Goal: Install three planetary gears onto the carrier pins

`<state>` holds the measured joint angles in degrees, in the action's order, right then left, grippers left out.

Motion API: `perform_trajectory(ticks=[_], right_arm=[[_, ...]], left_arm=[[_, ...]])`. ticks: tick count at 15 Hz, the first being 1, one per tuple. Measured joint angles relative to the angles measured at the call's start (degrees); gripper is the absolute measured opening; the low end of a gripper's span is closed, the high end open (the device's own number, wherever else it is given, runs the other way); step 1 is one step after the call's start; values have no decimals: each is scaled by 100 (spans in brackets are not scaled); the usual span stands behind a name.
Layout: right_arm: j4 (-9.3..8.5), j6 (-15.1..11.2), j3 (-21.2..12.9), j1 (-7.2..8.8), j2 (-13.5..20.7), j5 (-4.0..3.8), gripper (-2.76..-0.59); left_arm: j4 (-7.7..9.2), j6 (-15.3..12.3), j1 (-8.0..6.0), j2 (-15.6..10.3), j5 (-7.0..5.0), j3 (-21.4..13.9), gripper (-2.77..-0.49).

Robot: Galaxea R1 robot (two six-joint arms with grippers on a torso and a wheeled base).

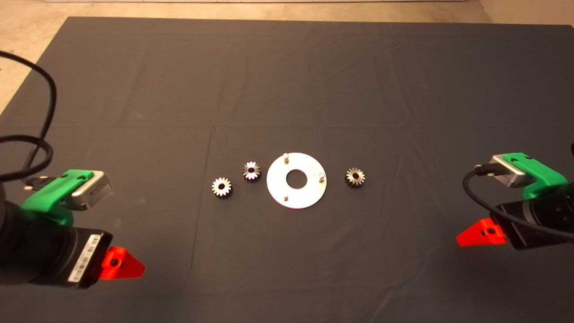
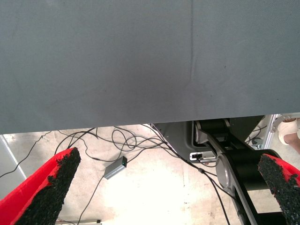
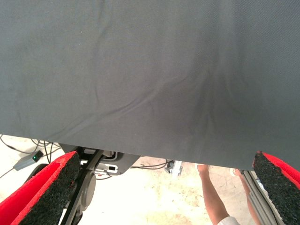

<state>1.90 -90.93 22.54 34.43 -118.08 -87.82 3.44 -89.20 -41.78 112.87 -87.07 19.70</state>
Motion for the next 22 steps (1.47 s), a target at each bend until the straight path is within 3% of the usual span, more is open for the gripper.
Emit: perform_trajectory(ticks=[4,6,7,9,11,13,15,17,19,20,22], right_arm=[[0,0,0,0,0,0,-60],[0,0,0,0,-2,1,-60],[0,-1,0,0,-2,1,-60],[0,-2,0,-17,-2,-4,-60],[0,-2,0,-15,-2,0,-60],[0,-2,0,-15,-4,0,-60],[0,-2,0,-17,-4,-5,-60],[0,-2,0,-17,-6,0,-60],[0,-2,0,-17,-4,1,-60],[0,-2,0,-17,-3,1,-60],[0,-2,0,-30,16,-7,-60]], left_arm=[[-2,15,3,60,41,-9,-49],[-90,273,96,233,176,-24,-49],[-217,539,134,314,242,-24,-49],[-445,1171,199,385,509,15,-49],[-484,1654,465,427,784,293,-49],[-610,1899,747,466,972,793,-49],[-674,2005,833,583,1157,1013,-49],[-674,2093,1052,1043,1224,1323,-49],[-679,2100,1339,1774,1285,1749,-49],[-687,2088,1462,2060,1371,1953,-49],[-925,1812,1637,2277,1399,2199,-49]])
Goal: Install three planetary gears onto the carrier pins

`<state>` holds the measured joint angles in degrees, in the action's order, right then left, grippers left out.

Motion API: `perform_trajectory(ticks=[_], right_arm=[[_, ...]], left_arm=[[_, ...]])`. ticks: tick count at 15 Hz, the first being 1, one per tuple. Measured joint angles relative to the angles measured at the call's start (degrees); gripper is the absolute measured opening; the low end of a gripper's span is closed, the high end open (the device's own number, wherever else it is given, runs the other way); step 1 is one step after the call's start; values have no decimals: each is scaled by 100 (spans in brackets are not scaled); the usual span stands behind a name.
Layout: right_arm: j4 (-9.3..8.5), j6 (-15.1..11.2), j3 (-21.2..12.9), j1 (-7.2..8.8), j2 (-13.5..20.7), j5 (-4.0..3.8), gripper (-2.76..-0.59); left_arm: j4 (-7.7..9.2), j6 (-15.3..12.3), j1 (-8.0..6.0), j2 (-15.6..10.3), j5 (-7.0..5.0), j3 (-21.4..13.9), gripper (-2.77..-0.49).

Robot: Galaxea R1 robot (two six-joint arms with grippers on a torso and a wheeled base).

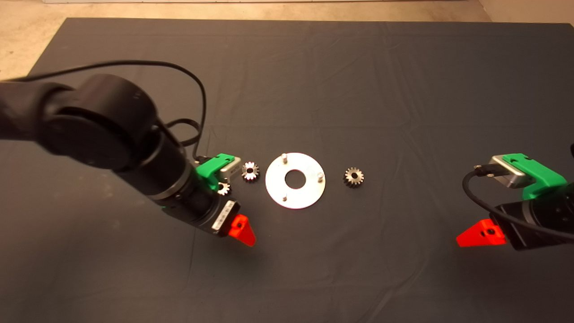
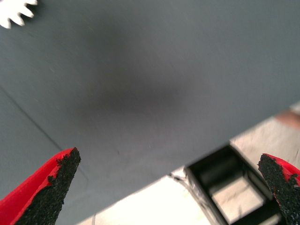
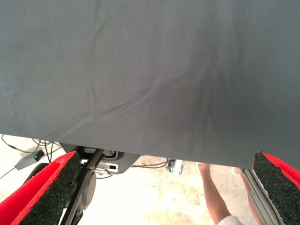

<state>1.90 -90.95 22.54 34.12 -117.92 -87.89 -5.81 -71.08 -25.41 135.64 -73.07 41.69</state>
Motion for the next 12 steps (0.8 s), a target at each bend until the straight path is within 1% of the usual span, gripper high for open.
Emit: perform_trajectory(ticks=[1,2,3,4,5,6,7,8,9,10,11,12], right_arm=[[0,0,0,0,-2,-2,-60],[0,0,2,2,-17,24,-60],[0,0,0,0,-24,29,-60],[0,0,2,0,-20,20,-60],[0,0,0,0,-18,2,-60],[-1,0,0,0,-18,2,-60],[0,0,0,0,-20,3,-60],[0,0,0,0,-24,7,-60],[0,0,0,2,-35,9,-60],[0,0,0,0,-35,20,-60],[0,0,2,0,-34,9,-60],[0,0,0,0,-33,9,-60]], left_arm=[[-143,-131,46,74,-28,60,-49],[-219,-168,99,116,-39,133,-49],[-261,-168,160,145,-41,194,-49],[-262,-168,182,167,-41,282,-49],[-288,-162,177,199,-30,446,-49],[-354,-144,177,226,-30,641,-49],[-389,-118,179,265,-44,853,-49],[-424,-80,205,356,-85,1071,-49],[-455,-41,228,480,-228,1294,-49],[-501,0,239,639,-398,1448,-49],[-518,62,239,793,-517,1574,-49],[-601,134,239,928,-535,1658,-49]])
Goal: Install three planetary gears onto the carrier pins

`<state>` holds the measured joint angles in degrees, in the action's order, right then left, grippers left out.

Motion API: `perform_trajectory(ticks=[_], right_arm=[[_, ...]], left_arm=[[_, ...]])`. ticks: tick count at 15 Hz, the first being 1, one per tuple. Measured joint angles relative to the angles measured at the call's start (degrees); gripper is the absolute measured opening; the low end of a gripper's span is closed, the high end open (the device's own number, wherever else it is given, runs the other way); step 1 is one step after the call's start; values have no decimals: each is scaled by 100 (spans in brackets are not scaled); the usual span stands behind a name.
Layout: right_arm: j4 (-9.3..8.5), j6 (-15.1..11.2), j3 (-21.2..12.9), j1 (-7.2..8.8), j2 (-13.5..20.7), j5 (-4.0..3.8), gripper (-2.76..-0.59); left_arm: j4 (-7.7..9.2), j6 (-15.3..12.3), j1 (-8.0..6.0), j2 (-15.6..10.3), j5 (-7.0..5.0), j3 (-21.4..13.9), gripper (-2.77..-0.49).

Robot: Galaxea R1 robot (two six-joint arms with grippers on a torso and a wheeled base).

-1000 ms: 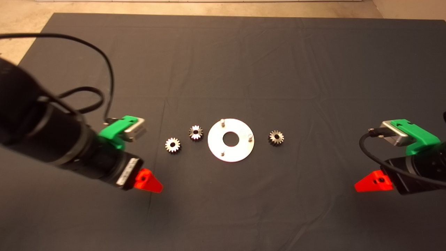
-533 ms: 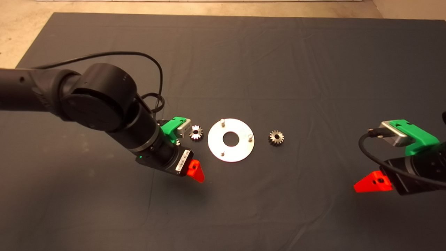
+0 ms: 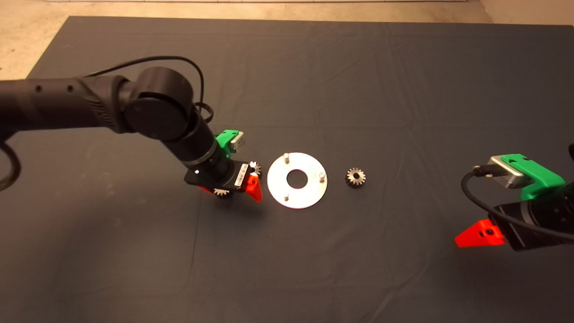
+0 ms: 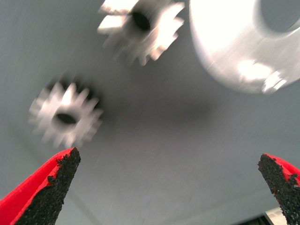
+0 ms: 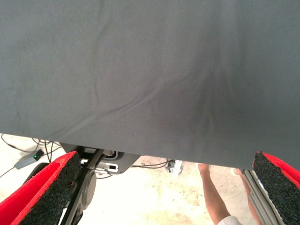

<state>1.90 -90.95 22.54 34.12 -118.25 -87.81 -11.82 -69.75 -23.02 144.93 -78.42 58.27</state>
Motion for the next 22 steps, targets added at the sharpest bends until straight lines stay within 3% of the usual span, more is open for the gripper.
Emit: perform_trajectory(ticks=[1,2,5,7,9,13,16,21,22], right_arm=[[0,0,0,0,2,0,-60],[-1,0,0,0,4,-6,-60],[-1,0,0,0,0,5,-60],[-1,-2,0,0,11,-4,-60],[0,0,0,0,11,2,-60],[0,0,0,0,13,-1,-60],[-1,0,0,0,15,-3,-60],[0,0,0,0,15,-4,-60],[0,0,0,0,14,-5,-60]], left_arm=[[-49,26,0,28,-1,31,-49],[-71,73,0,-14,-77,79,-49],[-168,126,0,-246,-518,189,-49],[-176,128,0,-320,-606,223,-49],[-173,150,5,-283,-580,312,-49],[-173,155,201,-283,-558,396,-49],[-173,260,224,-286,-551,440,-49],[-173,421,224,-285,-439,537,-49],[-171,473,224,-285,-372,545,-49]])
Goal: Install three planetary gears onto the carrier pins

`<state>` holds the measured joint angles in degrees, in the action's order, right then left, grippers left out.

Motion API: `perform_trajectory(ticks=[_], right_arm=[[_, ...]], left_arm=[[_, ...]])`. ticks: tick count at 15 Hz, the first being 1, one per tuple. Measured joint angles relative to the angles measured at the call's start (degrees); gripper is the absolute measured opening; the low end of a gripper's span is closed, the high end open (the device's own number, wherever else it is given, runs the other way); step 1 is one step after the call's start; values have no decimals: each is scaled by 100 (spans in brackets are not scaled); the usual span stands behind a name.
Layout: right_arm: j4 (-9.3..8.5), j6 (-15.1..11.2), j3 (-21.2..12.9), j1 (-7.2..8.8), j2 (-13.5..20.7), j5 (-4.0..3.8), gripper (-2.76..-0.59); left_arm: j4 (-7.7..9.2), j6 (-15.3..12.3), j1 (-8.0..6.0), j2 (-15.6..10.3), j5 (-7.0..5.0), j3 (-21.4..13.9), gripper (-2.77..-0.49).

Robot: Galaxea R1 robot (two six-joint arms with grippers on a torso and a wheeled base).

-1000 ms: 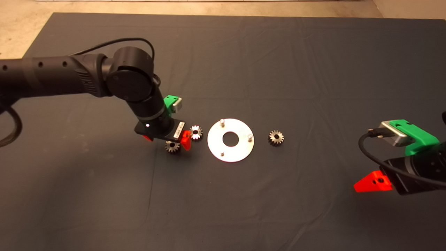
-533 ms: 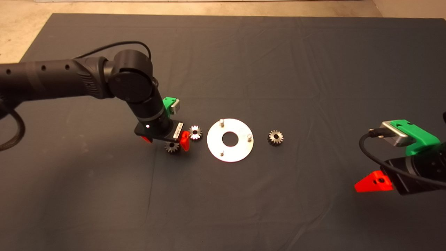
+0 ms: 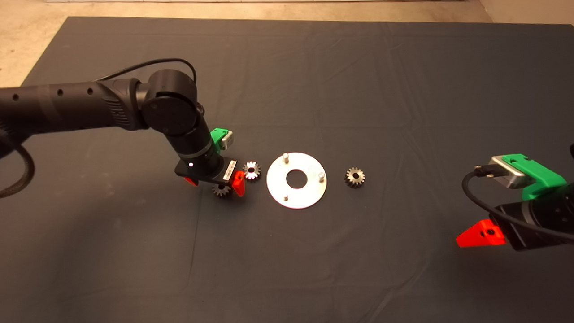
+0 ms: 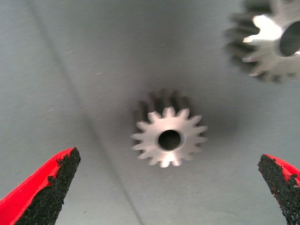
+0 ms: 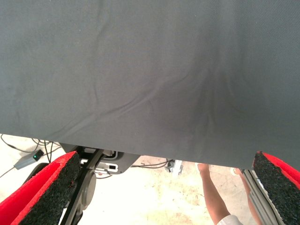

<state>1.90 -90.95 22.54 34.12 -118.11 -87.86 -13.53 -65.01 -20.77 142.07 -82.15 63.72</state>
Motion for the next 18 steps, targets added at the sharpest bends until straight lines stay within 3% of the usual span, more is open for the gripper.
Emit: perform_trajectory(ticks=[1,4,6,10,18], right_arm=[[0,0,0,0,0,4,-60],[-1,0,0,0,0,2,-60],[0,0,0,0,0,3,-60],[0,0,0,0,-14,2,-60],[0,-1,0,0,-14,2,-60]], left_arm=[[0,44,0,0,67,2,-49],[0,107,5,9,116,128,-49],[-5,156,80,24,160,290,-49],[0,295,212,98,166,331,-49],[0,366,221,109,166,345,-61]])
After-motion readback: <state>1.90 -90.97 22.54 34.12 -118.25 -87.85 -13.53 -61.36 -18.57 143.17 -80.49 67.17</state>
